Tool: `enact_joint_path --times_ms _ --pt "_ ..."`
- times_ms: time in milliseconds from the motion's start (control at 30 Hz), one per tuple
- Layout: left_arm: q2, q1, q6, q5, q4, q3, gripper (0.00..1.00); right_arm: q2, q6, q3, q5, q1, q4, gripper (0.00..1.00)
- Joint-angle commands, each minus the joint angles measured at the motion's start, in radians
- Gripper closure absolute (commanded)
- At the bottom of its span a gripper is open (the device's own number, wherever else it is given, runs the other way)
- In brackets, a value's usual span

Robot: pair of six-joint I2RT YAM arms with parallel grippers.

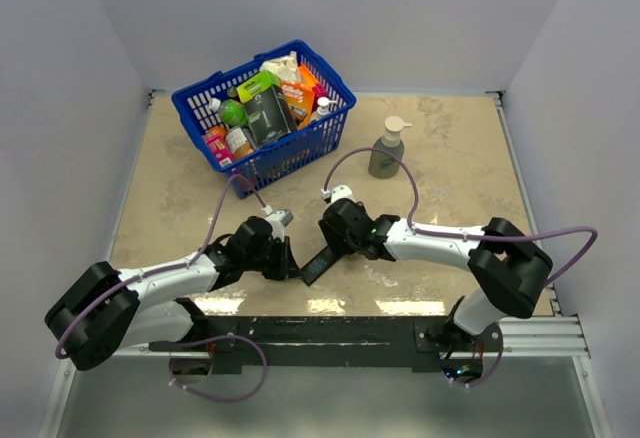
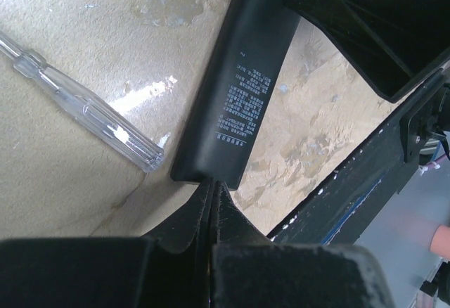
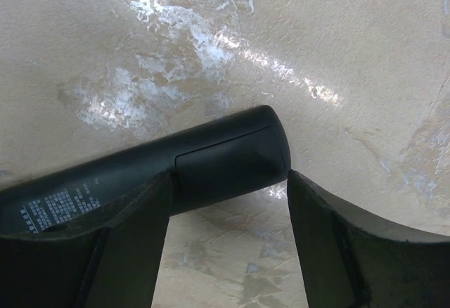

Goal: Unload the batteries from the remote control

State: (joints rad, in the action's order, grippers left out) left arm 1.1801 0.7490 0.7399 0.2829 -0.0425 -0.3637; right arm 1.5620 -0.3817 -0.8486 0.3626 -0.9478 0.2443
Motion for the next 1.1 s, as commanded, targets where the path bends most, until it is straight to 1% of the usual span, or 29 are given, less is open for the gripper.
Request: enact_joint_path --times_ms 0,133,300,533,800,1067 --pt "0.003 0.003 -0.019 -0.013 -0.020 -0.007 1.00 -0.023 0.001 -0.020 -0.027 -0.003 0.027 0.32" --pt "0.003 0.003 -0.019 -0.011 -0.019 -0.007 1.00 -0.019 0.006 -0.030 -0.039 -0.003 0.032 0.32" --pt "-0.002 0.003 -0.017 -0.013 -0.020 -0.006 1.00 -0.013 0.012 -0.024 0.015 -0.003 0.033 0.33" --pt "-0.004 0.003 -0.014 -0.014 -0.017 -0.006 1.00 0.024 0.010 -0.038 0.036 -0.005 0.033 0.34" --pt "-0.005 0.003 -0.014 -0.024 -0.005 -0.007 1.00 0.013 -0.032 -0.066 0.160 -0.014 0.121 0.37" --pt "-0.007 0.001 -0.013 -0.034 -0.005 -0.006 1.00 -0.011 -0.049 -0.079 0.223 -0.022 0.148 0.37"
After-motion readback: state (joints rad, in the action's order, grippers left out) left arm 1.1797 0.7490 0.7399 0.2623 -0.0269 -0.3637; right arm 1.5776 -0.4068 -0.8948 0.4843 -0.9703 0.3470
